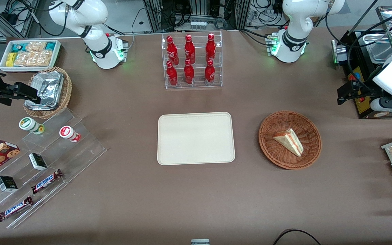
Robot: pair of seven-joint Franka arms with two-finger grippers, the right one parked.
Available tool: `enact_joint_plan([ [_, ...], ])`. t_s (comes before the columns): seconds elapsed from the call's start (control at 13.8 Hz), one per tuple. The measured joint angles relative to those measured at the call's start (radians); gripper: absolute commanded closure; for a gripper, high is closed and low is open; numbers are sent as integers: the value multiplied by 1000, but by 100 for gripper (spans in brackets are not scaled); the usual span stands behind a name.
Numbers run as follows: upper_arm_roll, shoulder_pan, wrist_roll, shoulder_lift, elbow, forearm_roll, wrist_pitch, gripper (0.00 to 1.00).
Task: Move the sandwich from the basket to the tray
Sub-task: 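Move the left gripper over the sandwich in the wicker basket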
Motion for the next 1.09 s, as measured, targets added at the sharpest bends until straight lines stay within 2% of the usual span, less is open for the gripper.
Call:
enact_joint_plan([
  [0.65, 1, -2, -70, 35, -12, 8, -4, 0],
  [0.87, 0, -3, -122, 60, -90, 8, 90, 0],
  [1.09, -3, -5, -274, 86, -206, 8, 251, 0],
])
